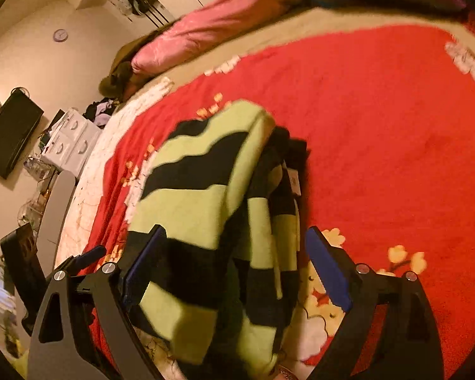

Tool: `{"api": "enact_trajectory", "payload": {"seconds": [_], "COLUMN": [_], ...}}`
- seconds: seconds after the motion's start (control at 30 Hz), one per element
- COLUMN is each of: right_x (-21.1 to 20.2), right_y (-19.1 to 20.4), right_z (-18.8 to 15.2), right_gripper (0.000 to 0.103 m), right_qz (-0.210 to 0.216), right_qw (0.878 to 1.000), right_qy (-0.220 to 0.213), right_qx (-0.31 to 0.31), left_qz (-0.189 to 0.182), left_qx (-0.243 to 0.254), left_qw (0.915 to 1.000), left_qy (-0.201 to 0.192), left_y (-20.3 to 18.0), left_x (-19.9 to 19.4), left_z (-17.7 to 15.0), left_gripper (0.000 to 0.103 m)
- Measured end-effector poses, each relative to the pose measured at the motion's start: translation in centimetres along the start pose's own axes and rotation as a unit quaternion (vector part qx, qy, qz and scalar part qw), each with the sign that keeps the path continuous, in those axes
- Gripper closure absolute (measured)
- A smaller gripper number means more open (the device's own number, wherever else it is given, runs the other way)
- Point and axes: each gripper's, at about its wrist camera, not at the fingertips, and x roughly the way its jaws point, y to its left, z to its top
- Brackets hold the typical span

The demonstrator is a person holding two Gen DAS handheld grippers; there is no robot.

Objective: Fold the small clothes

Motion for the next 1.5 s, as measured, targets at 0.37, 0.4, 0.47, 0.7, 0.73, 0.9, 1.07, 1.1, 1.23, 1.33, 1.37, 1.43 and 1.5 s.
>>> {"api": "enact_trajectory", "payload": {"seconds": [0.37,0.4,0.47,0.7,0.73,0.9,1.07,1.1,1.23,1.33,1.37,1.43,1.5], "right_x": [3.4,3.5,3.5,2.9,2.9,1.3,0.0,0.0,-0.7,-0.5,-0.2,0.1,0.0], "right_y": [-2.3,-2.1,-2.0,-1.0,-0.9,0.6,2.6,2.9,3.2,3.0,2.9,2.3,1.6], "right_z": [-0.1,-0.1,0.0,0.0,0.0,-0.4,-1.4,-1.7,-2.3,-2.6,-2.5,-2.8,-3.2], "right_gripper": [0.014,0.014,0.019,0.038,0.039,0.041,0.042,0.042,0.042,0.042,0.04,0.036,0.03], "right_qz": [0.041,0.041,0.045,0.05,0.049,0.061,0.073,0.071,0.08,0.033,0.019,-0.011,-0.026], "right_qw": [0.998,0.998,0.998,0.998,0.998,0.998,0.997,0.997,0.997,0.999,1.0,1.0,1.0], "right_qy": [0.039,0.04,0.041,0.042,0.042,0.03,0.024,0.022,0.01,0.011,0.012,0.016,0.011], "right_qx": [0.012,0.01,0.005,-0.01,-0.008,-0.014,-0.023,-0.024,-0.012,-0.011,-0.008,0.0,0.002], "left_qz": [-0.043,-0.047,-0.068,-0.124,-0.125,-0.126,-0.094,-0.089,-0.099,-0.07,-0.06,-0.06,-0.059], "left_qx": [-0.002,-0.002,-0.006,-0.017,-0.015,-0.018,0.002,0.001,0.009,0.037,0.038,0.024,0.017], "left_qw": [0.999,0.9988,0.9975,0.9918,0.9917,0.9917,0.9956,0.996,0.995,0.9968,0.9975,0.9978,0.998], "left_qy": [0.015,0.016,0.02,0.03,0.028,0.015,0.008,0.008,-0.012,-0.013,-0.005,0.01,0.017], "left_y": [-0.3,-0.4,-0.4,-0.6,-0.7,-0.2,0.4,0.7,0.7,-0.2,-0.2,0.4,0.7], "left_x": [2.9,3.2,3.6,3.9,3.6,1.7,-0.3,-0.6,-2.4,-2.4,-1.9,-1.0,-0.7], "left_z": [0.8,0.9,1.0,0.9,0.9,1.2,0.4,0.2,0.2,0.3,0.1,-0.3,-0.6], "left_gripper": [0.009,0.009,0.009,0.036,0.04,0.048,0.048,0.048,0.049,0.04,0.034,0.034,0.033]}}
